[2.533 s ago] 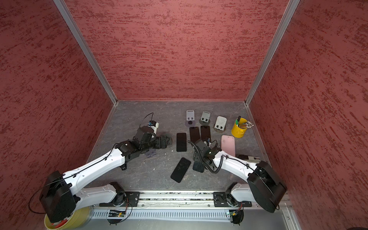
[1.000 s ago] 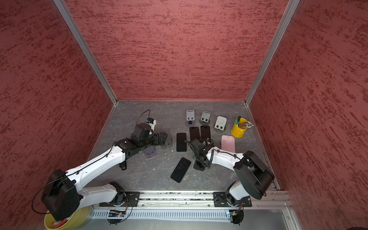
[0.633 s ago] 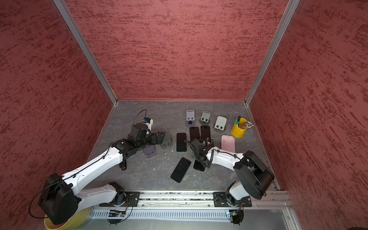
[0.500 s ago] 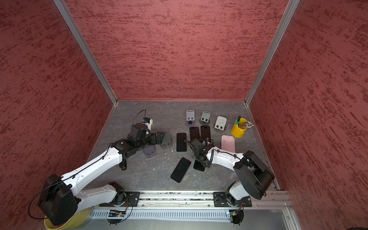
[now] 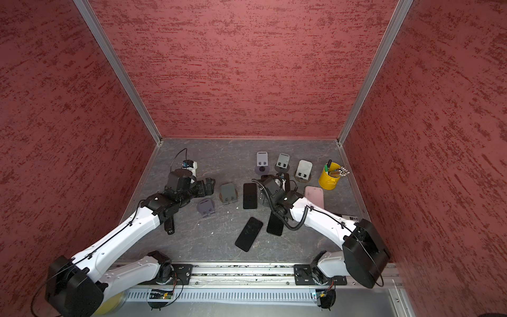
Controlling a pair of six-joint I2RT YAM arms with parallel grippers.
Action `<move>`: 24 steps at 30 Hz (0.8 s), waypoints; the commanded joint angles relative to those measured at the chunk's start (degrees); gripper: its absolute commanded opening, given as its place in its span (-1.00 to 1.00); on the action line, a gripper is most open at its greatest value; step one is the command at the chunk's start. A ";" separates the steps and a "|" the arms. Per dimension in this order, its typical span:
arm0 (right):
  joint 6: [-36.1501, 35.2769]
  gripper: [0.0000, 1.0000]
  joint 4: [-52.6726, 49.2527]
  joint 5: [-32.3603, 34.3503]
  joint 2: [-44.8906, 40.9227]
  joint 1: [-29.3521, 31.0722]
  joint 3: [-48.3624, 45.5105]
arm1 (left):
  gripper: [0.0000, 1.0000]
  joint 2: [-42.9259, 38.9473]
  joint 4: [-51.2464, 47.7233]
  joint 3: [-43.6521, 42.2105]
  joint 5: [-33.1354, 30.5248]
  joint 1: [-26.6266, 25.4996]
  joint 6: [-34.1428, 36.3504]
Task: Remove the phone from the phone stand
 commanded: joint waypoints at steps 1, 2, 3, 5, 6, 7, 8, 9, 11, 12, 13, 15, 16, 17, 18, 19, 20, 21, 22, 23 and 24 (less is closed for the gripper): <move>-8.35 0.98 1.23 8.06 -1.16 -0.90 1.95 | 0.99 -1.07 -2.00 0.41 -2.16 2.13 0.88; -10.44 0.98 2.54 8.27 -1.46 -1.78 2.00 | 0.99 -1.29 -2.06 0.49 -2.96 2.73 1.08; -12.19 0.98 3.94 7.65 -1.59 -2.78 2.09 | 0.99 -1.37 -1.93 0.48 -3.88 3.26 1.12; -16.80 0.98 7.70 4.89 -1.94 -5.37 1.99 | 0.99 -1.62 -1.61 0.42 -5.74 4.42 1.43; -18.24 0.98 9.27 4.49 -2.02 -6.28 1.90 | 0.99 -1.79 -1.44 0.47 -6.61 4.99 1.52; -20.08 0.98 11.04 4.45 -2.10 -7.32 1.70 | 0.99 -1.95 -1.59 0.57 -7.53 5.55 1.55; -21.83 0.98 12.65 4.05 -2.06 -8.37 1.59 | 0.99 -2.08 -1.85 0.72 -8.39 6.10 1.73; -23.03 0.98 13.89 3.68 -2.02 -9.46 1.63 | 0.99 -2.08 -2.07 0.94 -9.16 6.61 1.60; -25.28 0.98 16.54 3.12 -1.86 -12.08 1.29 | 0.99 -1.87 -2.77 1.32 -10.73 8.14 1.18; -26.20 0.98 18.01 2.73 -1.95 -13.14 0.80 | 0.99 -1.67 -3.03 1.27 -11.50 8.93 0.84; -27.46 0.98 20.30 2.12 -2.16 -14.26 -0.10 | 0.99 -1.36 -3.01 1.29 -11.93 9.96 0.69; -29.95 0.98 24.41 1.60 -2.62 -16.36 -2.22 | 0.99 -1.03 -1.08 0.11 -13.88 11.14 2.27; -31.24 0.98 26.84 1.79 -2.74 -17.60 -3.53 | 0.99 -1.11 0.54 -1.02 -16.82 11.17 2.84; -31.90 0.98 28.55 2.41 -2.75 -18.73 -4.59 | 0.99 -1.32 2.33 -2.18 -18.80 11.17 3.65; -32.53 0.98 30.77 3.47 -2.87 -20.06 -5.89 | 0.99 -1.61 4.77 -3.61 -20.49 11.24 4.78; -33.46 0.98 33.09 3.74 -2.88 -21.63 -7.30 | 0.99 -2.04 7.64 -5.06 -21.61 11.35 6.01; -34.46 0.98 35.84 3.66 -2.85 -22.99 -8.89 | 0.99 -2.40 10.55 -6.49 -21.82 11.58 7.23; -35.41 0.98 39.42 3.88 -2.72 -24.34 -10.85 | 0.99 -2.76 13.78 -8.02 -21.45 11.86 8.64; -36.30 0.98 42.82 3.44 -2.43 -25.71 -12.31 | 0.99 -2.99 16.72 -9.18 -20.85 12.11 10.14; -36.73 0.98 45.80 2.91 -2.10 -26.78 -13.69 | 0.99 -3.05 18.77 -10.13 -20.55 12.35 11.11; -37.23 0.98 49.23 2.30 -1.50 -27.80 -15.21 | 0.99 -2.81 20.19 -10.55 -20.52 12.60 11.92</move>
